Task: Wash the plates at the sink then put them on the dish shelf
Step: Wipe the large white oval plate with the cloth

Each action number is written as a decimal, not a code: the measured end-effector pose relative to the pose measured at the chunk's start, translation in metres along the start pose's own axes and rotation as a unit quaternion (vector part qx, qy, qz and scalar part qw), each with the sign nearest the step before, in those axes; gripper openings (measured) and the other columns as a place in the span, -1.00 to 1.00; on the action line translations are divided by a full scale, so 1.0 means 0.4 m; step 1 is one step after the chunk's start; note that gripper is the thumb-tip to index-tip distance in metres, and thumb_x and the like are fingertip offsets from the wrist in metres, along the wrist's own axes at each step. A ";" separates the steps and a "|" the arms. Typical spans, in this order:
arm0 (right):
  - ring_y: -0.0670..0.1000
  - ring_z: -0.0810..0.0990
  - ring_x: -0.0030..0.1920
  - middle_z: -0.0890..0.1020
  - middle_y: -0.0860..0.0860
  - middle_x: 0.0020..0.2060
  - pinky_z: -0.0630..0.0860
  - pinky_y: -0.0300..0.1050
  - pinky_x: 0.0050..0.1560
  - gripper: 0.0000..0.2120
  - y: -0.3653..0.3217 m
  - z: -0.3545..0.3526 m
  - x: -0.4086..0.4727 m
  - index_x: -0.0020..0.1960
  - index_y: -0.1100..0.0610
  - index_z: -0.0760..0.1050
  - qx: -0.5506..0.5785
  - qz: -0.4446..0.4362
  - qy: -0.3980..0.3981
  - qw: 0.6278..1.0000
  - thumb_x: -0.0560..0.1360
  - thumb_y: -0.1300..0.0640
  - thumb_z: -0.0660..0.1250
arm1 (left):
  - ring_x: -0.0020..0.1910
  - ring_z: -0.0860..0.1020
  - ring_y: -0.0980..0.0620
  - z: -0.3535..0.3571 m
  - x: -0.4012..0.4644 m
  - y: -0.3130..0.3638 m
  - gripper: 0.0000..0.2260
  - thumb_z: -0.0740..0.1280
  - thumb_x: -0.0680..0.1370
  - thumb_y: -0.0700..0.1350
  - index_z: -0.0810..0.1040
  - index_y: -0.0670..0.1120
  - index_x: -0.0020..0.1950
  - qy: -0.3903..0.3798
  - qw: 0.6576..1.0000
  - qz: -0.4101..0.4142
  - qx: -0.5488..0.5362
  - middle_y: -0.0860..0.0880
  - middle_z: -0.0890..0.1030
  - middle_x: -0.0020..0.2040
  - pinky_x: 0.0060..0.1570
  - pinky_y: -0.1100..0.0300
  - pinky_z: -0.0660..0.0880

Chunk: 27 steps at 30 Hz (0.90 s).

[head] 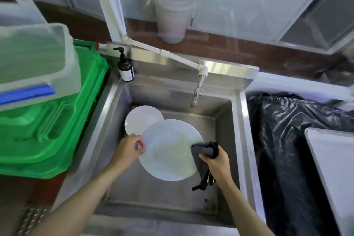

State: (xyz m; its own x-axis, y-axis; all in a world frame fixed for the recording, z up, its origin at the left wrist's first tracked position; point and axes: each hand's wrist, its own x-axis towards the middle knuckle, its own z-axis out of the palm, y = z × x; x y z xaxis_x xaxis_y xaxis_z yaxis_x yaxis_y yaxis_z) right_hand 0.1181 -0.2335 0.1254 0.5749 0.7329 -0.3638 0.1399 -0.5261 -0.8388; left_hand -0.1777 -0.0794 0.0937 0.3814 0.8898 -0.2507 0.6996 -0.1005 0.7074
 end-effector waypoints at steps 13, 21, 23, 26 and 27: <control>-0.01 0.73 -0.10 0.75 -0.03 -0.17 0.67 0.11 -0.06 -0.69 -0.173 -0.124 -0.106 -0.10 -0.07 0.64 0.068 -0.099 0.081 0.989 0.44 0.35 0.55 | -0.19 0.60 0.14 -0.178 -0.037 0.242 -0.85 0.57 0.44 -0.32 0.68 -0.11 -0.17 0.102 0.978 0.180 0.025 0.08 0.57 -0.15 -0.09 0.22 0.57; 0.08 0.73 -0.10 0.74 0.00 -0.19 0.67 0.25 -0.01 -0.72 -0.221 -0.174 -0.142 -0.10 -0.06 0.66 0.082 -0.119 0.104 0.984 0.42 0.32 0.58 | -0.19 0.53 0.21 -0.228 -0.083 0.300 -0.85 0.57 0.45 -0.33 0.67 -0.10 -0.15 0.145 0.957 0.245 0.057 0.14 0.55 -0.14 -0.14 0.39 0.44; 0.09 0.72 -0.12 0.74 -0.01 -0.22 0.66 0.23 -0.02 -0.69 -0.236 -0.182 -0.151 -0.13 -0.10 0.65 0.082 -0.129 0.107 0.982 0.42 0.32 0.58 | -0.21 0.54 0.19 -0.238 -0.092 0.311 -0.83 0.57 0.45 -0.33 0.66 -0.09 -0.15 0.155 0.955 0.248 0.054 0.15 0.54 -0.14 -0.17 0.32 0.46; 0.11 0.71 -0.14 0.73 0.00 -0.23 0.64 0.19 -0.05 -0.67 -0.260 -0.192 -0.162 -0.12 -0.10 0.63 0.090 -0.153 0.111 0.978 0.42 0.33 0.57 | -0.24 0.53 0.16 -0.257 -0.105 0.335 -0.82 0.58 0.44 -0.33 0.65 -0.10 -0.16 0.167 0.951 0.254 0.062 0.12 0.54 -0.15 -0.20 0.27 0.45; 0.10 0.71 -0.15 0.72 0.00 -0.24 0.64 0.16 -0.07 -0.68 -0.267 -0.194 -0.167 -0.12 -0.09 0.63 0.093 -0.161 0.113 0.976 0.42 0.33 0.57 | -0.24 0.52 0.15 -0.264 -0.111 0.345 -0.83 0.57 0.44 -0.33 0.66 -0.11 -0.16 0.168 0.949 0.260 0.064 0.10 0.55 -0.15 -0.21 0.31 0.42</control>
State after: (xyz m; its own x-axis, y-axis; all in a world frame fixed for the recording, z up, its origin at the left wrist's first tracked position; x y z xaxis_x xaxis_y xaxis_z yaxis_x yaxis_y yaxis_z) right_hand 0.1271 -0.2597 0.2707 0.6911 0.7226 0.0128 0.2069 -0.1809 -0.9615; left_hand -0.1620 -0.0859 0.2723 0.4953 0.7951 0.3500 0.5458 -0.5983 0.5867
